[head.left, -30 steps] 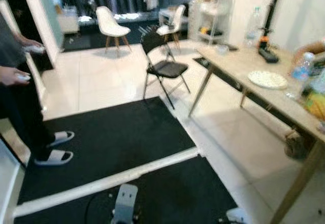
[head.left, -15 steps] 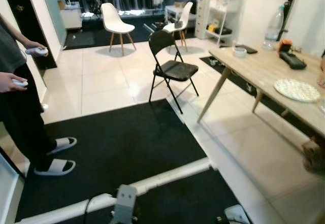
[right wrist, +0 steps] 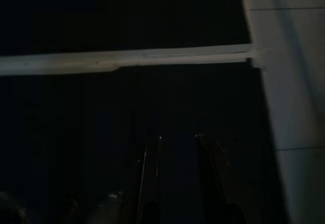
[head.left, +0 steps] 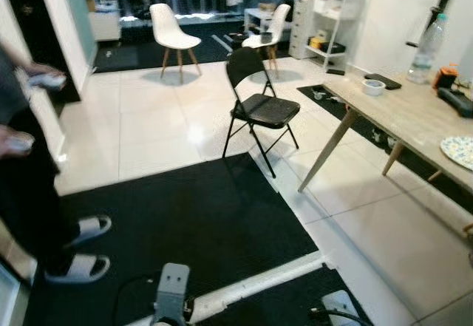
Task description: Restocking fridge
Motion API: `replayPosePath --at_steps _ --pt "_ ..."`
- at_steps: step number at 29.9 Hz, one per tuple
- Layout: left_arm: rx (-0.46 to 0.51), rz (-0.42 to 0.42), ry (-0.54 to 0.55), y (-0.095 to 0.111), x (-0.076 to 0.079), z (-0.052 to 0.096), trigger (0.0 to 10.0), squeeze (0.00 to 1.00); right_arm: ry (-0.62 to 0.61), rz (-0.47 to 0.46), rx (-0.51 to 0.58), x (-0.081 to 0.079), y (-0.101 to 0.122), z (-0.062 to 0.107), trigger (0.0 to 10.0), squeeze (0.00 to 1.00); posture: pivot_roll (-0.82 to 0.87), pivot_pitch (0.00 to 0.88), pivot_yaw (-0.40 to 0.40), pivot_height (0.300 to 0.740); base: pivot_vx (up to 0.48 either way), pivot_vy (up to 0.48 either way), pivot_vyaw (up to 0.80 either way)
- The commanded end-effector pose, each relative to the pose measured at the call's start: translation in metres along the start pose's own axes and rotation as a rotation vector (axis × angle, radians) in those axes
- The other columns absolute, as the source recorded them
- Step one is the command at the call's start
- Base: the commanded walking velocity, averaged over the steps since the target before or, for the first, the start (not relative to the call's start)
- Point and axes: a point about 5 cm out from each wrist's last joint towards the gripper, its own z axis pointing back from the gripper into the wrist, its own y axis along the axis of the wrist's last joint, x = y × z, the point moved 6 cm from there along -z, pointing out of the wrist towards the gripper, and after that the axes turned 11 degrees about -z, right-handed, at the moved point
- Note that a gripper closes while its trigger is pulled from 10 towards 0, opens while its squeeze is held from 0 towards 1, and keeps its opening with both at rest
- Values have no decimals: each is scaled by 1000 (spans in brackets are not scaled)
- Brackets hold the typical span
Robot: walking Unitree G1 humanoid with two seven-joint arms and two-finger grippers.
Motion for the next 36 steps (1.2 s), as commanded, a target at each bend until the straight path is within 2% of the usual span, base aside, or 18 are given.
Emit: replayPosePath --at_steps 1,10,36 --pt "-30 17 -13 -14 9 5 10000 0 -3 -27 -15 -3 -10 1 10000 0 -10 90 13 740 450 0 -800" --pt "-37 7 -16 -18 8 8 10000 0 -9 -42 -18 -4 -14 2 10000 0 -6 88 26 740 449 0 -800" --pt "-41 -29 -49 -20 10 9 10000 0 -56 -106 -25 6 -26 7 10000 0 -12 97 51 740 449 0 -800"
